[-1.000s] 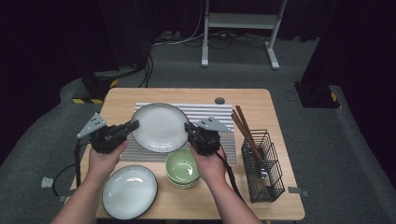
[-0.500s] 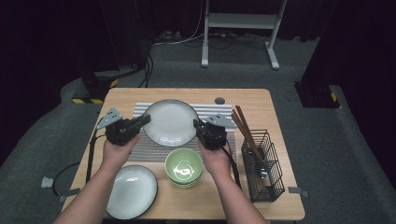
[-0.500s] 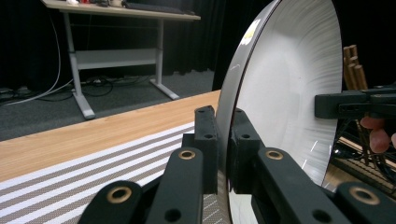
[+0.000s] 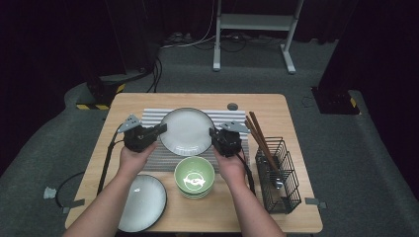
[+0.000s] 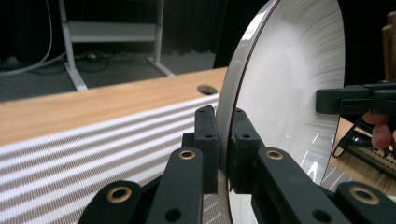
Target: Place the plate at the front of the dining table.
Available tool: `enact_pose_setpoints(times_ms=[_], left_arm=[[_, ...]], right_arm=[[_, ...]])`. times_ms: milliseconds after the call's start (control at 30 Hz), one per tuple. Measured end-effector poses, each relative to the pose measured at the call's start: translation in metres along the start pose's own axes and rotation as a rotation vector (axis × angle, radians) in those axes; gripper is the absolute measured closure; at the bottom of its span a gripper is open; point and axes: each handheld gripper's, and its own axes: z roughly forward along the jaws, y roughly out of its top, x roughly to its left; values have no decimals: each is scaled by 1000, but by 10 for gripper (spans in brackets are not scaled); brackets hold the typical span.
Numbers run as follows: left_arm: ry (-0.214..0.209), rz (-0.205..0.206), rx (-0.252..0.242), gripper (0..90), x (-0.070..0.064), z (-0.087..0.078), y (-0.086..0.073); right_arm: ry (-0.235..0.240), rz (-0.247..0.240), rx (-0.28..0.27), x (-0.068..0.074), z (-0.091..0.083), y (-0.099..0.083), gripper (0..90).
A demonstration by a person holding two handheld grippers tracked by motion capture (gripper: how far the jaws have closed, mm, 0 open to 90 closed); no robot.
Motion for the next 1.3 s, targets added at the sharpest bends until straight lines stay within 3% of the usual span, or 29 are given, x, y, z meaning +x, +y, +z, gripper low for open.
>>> enact_pose_setpoints(times_ms=[100, 667, 1300], left_arm=[[-2, -26, 28, 842, 1, 6, -4], [17, -41, 157, 842, 4, 22, -20], [22, -71, 264, 846, 8, 33, -28]], right_arm=[[-1, 13, 17, -4, 5, -5, 829], [-2, 54, 89, -17, 22, -28, 827], [-23, 43, 133, -22, 35, -37, 815]])
